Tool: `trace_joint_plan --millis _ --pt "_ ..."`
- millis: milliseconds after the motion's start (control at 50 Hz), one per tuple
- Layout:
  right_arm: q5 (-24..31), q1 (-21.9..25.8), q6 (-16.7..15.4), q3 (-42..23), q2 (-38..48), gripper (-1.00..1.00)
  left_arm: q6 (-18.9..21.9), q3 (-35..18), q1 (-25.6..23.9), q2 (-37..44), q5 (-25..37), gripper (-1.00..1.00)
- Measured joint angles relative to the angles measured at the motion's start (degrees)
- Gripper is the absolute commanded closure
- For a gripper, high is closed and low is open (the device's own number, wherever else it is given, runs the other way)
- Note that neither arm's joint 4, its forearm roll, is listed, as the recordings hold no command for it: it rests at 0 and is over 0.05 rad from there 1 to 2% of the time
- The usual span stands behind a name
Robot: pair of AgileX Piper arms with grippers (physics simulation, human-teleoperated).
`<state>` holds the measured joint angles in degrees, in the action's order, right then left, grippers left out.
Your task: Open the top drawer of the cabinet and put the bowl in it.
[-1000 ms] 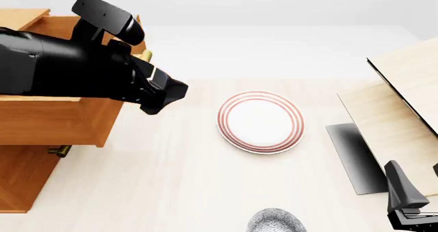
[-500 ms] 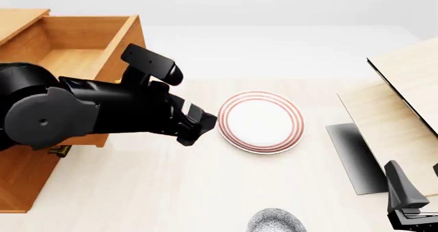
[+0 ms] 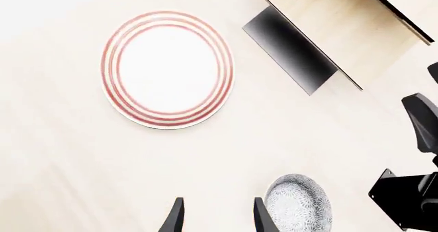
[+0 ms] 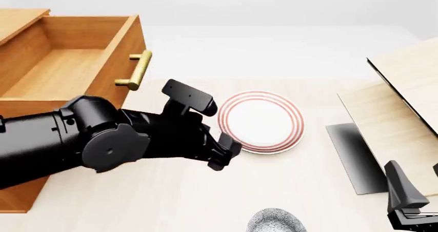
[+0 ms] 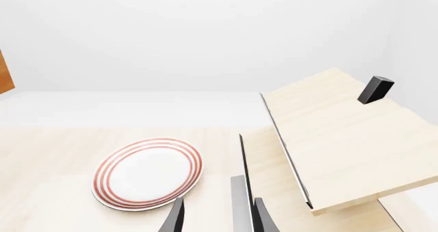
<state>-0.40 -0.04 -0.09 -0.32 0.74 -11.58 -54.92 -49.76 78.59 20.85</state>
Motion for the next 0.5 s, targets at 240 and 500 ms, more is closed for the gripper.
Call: trace_joint_plan --millis 240,500 --pt "0.00 0.00 0.00 0.00 0.00 -1.00 -2.09 0.59 -2.34 4.32 -3.54 -1.00" --pt "0.00 0.00 0.00 0.00 0.00 -1.00 -4.16 0.80 -4.86 8.38 -6.45 -1.00"
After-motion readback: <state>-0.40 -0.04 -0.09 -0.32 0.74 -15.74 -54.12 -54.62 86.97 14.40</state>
